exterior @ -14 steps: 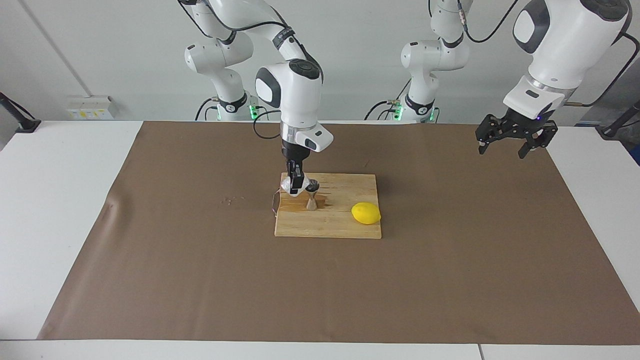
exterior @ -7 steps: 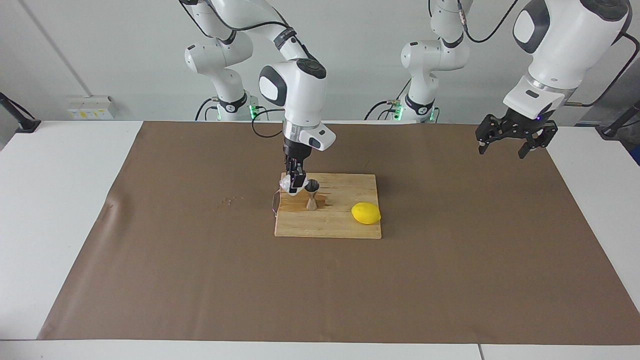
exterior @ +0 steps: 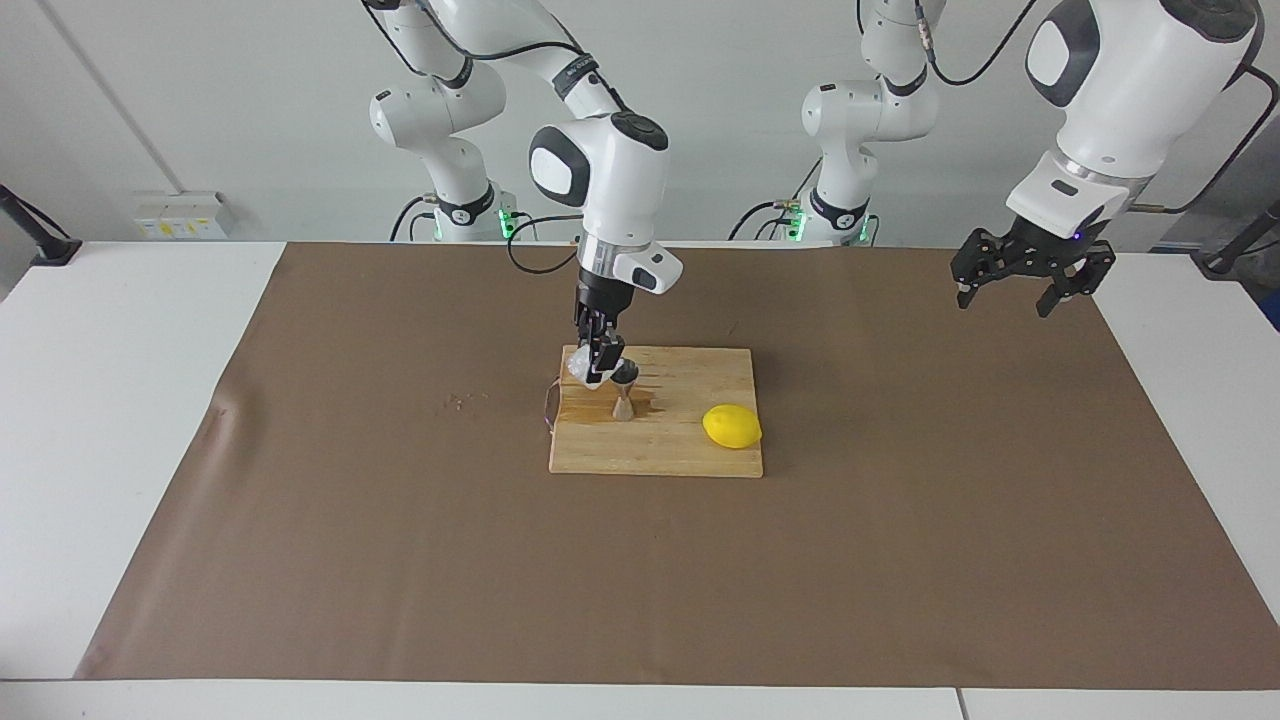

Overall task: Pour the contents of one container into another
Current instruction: 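Tilt the white cup over the dark cup with the right gripper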

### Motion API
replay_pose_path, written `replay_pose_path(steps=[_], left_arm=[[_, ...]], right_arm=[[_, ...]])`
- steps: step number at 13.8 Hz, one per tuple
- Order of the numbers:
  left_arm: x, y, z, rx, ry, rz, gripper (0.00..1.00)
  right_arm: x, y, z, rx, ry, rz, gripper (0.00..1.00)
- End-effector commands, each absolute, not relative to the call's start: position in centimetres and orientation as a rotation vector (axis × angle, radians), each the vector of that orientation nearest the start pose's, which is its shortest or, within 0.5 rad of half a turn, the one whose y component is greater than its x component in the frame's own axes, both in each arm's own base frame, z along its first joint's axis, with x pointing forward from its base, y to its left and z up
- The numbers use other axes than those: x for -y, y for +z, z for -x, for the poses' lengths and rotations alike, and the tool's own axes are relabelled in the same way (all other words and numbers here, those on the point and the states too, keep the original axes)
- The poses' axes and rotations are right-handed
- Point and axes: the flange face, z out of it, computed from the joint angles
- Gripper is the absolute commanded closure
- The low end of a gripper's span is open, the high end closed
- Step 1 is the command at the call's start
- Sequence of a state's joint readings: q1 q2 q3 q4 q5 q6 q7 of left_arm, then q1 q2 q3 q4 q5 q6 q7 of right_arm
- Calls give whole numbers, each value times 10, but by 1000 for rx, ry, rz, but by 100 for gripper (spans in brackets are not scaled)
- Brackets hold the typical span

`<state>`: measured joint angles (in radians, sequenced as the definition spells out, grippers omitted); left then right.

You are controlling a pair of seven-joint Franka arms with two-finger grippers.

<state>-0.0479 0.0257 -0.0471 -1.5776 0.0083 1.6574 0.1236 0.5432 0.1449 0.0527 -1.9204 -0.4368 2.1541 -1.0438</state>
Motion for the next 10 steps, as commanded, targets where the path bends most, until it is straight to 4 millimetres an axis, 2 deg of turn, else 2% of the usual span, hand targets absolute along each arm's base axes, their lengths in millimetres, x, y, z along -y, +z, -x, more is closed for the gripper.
replay_pose_path(steps=[1, 3, 5, 10], left_arm=[[51, 618, -561, -324, -96, 3124, 0], [52, 618, -561, -327, -96, 3124, 0], [52, 618, -561, -327, -96, 3124, 0], [51, 618, -561, -324, -96, 3124, 0]], right_arm=[[-324, 430, -510, -2201, -21, -1603, 76], [-324, 431, -510, -2199, -21, -1591, 76], [-333, 432, -504, -2205, -25, -1534, 76], [-334, 433, -503, -2204, -32, -1516, 76]])
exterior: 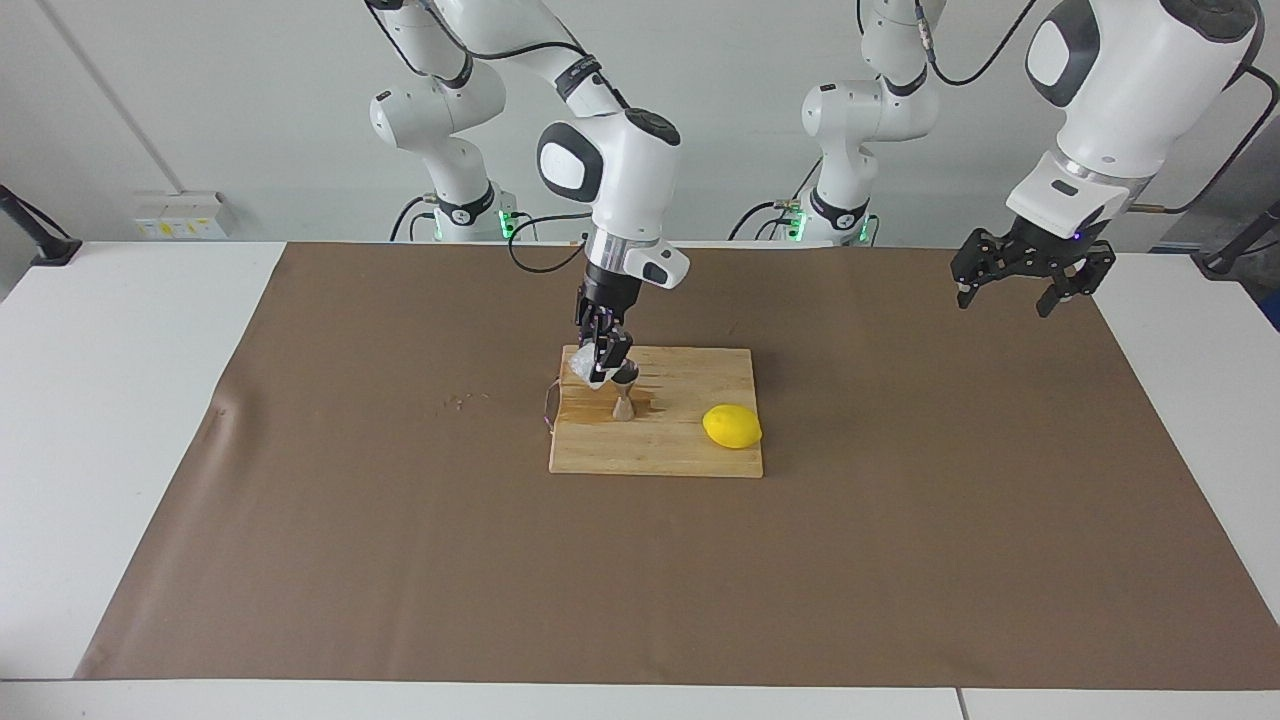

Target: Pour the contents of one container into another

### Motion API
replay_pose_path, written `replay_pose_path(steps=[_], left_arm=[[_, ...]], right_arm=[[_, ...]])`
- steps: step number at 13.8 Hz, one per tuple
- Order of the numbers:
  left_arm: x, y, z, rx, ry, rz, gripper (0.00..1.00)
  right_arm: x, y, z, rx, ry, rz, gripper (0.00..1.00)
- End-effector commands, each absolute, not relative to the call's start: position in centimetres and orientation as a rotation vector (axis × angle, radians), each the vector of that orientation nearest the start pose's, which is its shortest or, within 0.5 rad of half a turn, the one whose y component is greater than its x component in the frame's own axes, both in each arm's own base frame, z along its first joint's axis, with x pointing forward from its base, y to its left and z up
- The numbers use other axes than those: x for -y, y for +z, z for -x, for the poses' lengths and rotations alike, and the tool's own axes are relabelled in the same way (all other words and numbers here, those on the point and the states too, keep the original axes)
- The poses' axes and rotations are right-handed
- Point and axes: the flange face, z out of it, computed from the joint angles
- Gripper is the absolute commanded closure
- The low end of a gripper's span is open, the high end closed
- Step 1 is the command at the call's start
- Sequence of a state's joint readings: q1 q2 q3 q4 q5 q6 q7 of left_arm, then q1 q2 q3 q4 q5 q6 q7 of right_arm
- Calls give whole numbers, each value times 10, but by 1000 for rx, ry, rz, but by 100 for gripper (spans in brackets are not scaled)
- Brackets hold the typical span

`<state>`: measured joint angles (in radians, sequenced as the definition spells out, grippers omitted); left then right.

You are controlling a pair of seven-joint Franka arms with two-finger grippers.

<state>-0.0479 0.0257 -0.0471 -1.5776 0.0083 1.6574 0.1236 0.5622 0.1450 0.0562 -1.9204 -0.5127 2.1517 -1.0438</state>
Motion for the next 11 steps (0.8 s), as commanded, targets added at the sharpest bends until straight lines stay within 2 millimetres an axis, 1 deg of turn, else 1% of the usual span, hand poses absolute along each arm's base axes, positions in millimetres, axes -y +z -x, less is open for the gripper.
replay_pose_path(steps=[1, 6, 8, 11], left_arm=[[51, 618, -561, -324, -96, 3124, 0], [51, 618, -561, -325, -96, 3124, 0], [51, 618, -561, -325, -96, 3124, 0], [51, 618, -561, -325, -96, 3124, 0]], right_arm=[[-333, 433, -503, -2202, -34, -1508, 76], [-332, 434, -503, -2193, -52, -1483, 76], [-342, 435, -496, -2202, -47, -1463, 76], [-341, 435, -495, -2194, -64, -1446, 76]])
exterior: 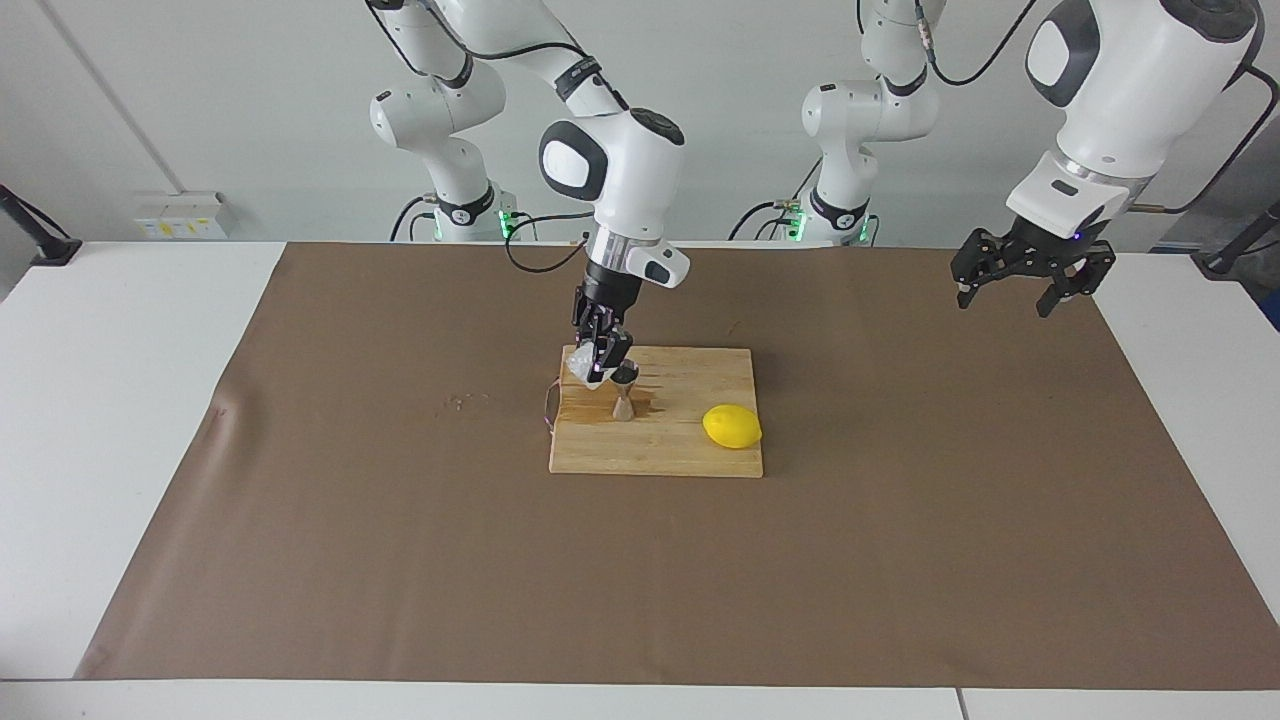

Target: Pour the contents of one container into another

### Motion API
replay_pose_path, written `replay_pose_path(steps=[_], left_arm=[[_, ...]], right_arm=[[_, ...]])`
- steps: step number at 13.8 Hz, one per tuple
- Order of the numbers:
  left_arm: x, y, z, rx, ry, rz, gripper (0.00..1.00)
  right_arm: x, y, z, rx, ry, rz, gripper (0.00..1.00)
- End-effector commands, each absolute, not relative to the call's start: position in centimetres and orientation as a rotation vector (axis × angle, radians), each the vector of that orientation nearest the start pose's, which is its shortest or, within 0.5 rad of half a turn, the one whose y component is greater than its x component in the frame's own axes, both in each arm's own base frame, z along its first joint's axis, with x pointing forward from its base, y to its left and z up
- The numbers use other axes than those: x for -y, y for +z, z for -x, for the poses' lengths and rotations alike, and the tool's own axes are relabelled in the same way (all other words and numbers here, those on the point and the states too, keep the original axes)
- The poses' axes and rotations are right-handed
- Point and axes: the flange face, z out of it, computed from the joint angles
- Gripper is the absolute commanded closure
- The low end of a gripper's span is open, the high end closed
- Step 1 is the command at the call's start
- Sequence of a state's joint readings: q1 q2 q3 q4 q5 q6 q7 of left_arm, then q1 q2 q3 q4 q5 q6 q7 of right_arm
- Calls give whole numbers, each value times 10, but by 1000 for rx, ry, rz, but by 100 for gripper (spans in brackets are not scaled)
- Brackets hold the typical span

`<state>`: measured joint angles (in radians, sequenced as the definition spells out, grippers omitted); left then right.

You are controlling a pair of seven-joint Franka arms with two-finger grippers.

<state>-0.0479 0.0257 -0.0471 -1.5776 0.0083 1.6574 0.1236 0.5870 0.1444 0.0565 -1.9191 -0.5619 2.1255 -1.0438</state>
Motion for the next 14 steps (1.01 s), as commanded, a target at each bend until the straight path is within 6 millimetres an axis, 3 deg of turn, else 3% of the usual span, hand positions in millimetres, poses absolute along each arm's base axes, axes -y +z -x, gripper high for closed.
replay_pose_path(steps=[1, 14], left_arm=[[52, 618, -561, -327, -96, 3124, 0], [51, 618, -561, -325, -96, 3124, 0]], right_arm=[[-342, 436, -495, -2195, -63, -1445, 75], [-334, 438, -502, -2181, -48, -1481, 72]])
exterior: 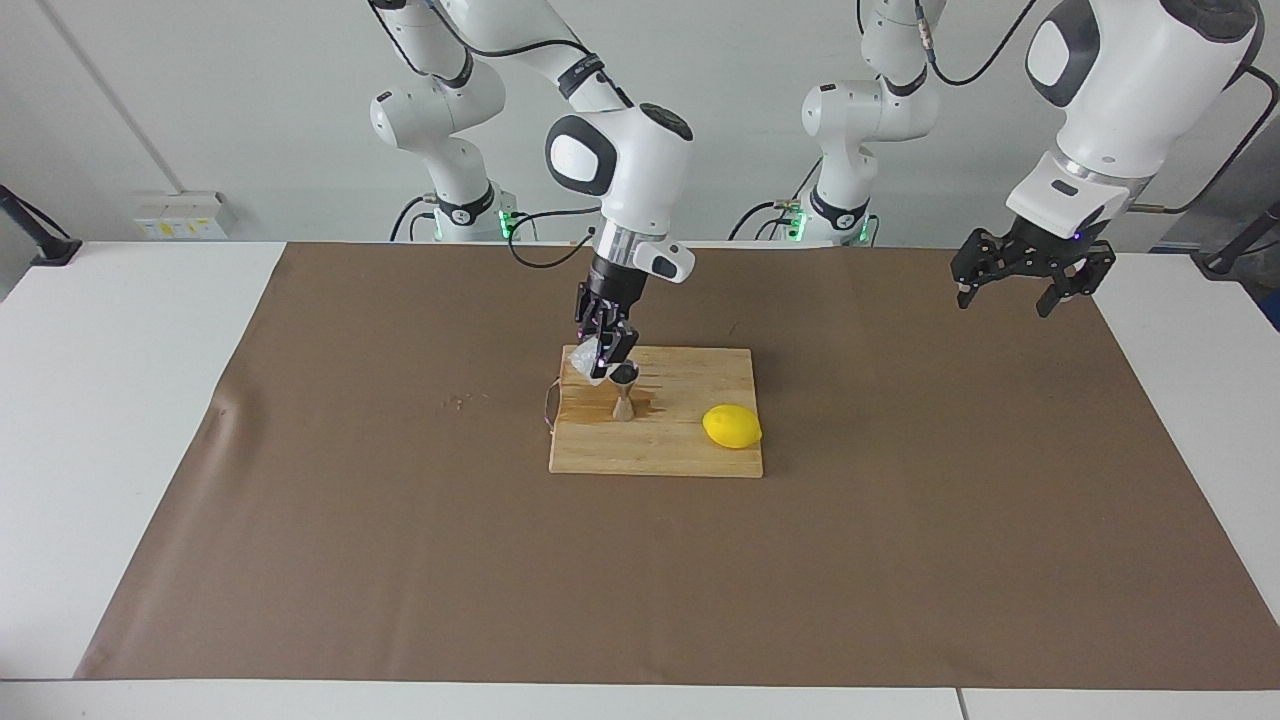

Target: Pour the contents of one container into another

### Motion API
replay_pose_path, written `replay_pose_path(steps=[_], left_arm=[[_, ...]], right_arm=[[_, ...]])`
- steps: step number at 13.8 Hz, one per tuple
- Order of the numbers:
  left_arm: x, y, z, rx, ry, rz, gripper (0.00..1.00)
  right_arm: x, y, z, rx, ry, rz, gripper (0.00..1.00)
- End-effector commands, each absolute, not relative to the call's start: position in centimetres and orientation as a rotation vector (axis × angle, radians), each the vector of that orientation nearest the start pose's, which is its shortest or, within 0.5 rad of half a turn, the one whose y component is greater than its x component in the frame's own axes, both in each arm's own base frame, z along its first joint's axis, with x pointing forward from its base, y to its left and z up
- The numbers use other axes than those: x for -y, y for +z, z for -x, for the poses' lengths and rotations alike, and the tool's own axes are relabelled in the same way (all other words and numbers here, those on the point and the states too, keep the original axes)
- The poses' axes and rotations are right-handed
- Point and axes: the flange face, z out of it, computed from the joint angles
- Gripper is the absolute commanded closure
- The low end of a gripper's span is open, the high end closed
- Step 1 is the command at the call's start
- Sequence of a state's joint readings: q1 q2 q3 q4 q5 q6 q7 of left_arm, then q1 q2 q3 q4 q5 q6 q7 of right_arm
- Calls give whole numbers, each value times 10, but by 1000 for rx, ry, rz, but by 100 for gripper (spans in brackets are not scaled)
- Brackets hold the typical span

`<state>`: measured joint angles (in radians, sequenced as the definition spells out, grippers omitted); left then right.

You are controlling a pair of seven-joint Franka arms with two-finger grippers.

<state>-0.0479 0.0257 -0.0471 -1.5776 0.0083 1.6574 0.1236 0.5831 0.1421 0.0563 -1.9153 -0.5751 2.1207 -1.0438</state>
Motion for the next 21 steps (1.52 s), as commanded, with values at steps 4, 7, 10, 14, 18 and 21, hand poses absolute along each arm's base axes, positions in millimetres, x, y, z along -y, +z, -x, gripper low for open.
replay_pose_path(steps=[4, 7, 10, 14, 18, 21], left_arm=[[52, 618, -561, -327, -96, 3124, 0], [51, 618, -561, -325, -96, 3124, 0], [52, 618, -561, -327, -96, 3124, 0], [52, 618, -561, -327, -96, 3124, 0], [51, 618, -561, -324, -96, 3124, 0], [52, 618, -561, -327, -94, 3124, 0]], right_arm=[[-329, 438, -507, -2186, -23, -1561, 72], [-326, 438, -508, -2187, -9, -1623, 72], [-325, 439, -509, -2186, 6, -1670, 72], [-323, 439, -511, -2187, 16, -1718, 72], [-308, 446, -518, -2187, 38, -1801, 72], [-305, 445, -518, -2192, 56, -1867, 72]])
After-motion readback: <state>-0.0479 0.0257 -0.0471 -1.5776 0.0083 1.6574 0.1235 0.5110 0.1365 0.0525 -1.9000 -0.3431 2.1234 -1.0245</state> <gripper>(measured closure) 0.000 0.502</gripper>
